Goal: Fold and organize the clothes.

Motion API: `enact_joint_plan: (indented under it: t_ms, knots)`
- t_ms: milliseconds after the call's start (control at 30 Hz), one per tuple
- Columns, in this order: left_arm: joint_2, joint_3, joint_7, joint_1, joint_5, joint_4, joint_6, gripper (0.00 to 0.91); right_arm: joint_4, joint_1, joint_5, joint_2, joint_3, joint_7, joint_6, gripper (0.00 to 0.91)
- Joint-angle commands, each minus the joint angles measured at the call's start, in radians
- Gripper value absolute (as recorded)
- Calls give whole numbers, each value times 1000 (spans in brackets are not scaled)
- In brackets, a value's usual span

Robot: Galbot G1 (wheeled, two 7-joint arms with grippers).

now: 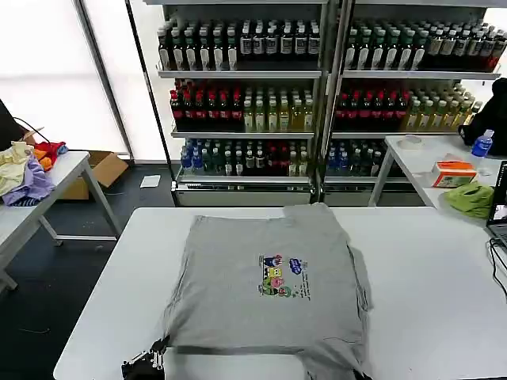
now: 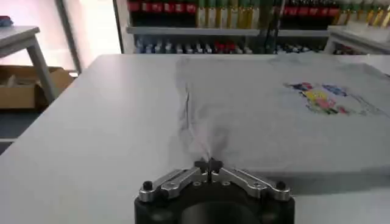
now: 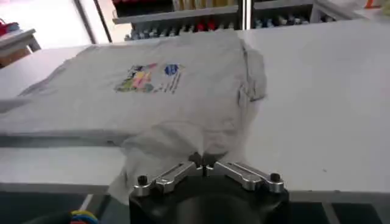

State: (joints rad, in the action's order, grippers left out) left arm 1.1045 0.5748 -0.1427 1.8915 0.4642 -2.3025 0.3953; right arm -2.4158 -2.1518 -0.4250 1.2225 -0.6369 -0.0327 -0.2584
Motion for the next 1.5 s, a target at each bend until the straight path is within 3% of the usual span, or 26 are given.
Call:
enact_joint_plan:
  t_ms: [33, 333, 633, 667, 700, 733, 1033, 1233, 1400, 1500]
  knots:
    - [-6, 56, 0, -10, 24, -46, 13, 10, -41, -14, 7, -6, -22, 18, 23, 0]
    - [-48, 4, 45, -340, 123, 92, 38, 10, 74, 424, -67, 23, 36, -71, 6, 0]
    - [-70, -118, 78, -614, 147, 303, 66, 20, 252, 678, -34, -14, 109, -117, -36, 0]
    - [-67, -134, 78, -641, 146, 326, 65, 242, 290, 711, -13, -18, 124, -113, -37, 0]
    - [-60, -158, 79, -678, 143, 360, 61, 907, 324, 741, 4, -19, 139, -107, -41, 867]
    - [-52, -174, 76, -700, 140, 396, 57, 907, 337, 754, 11, -20, 147, -106, -45, 907]
    - [-32, -205, 92, -787, 116, 543, 59, 907, 512, 915, 47, 5, 223, -108, -106, 907]
    - [-53, -126, 90, -720, 116, 480, 64, 907, 435, 877, 48, 4, 192, -107, -146, 907]
    - [-74, -68, 80, -585, 110, 376, 65, 907, 332, 756, 33, 2, 141, -167, -216, 907]
    - [-70, -56, 87, -498, 95, 328, 57, 907, 290, 676, 104, 20, 108, -216, -216, 907]
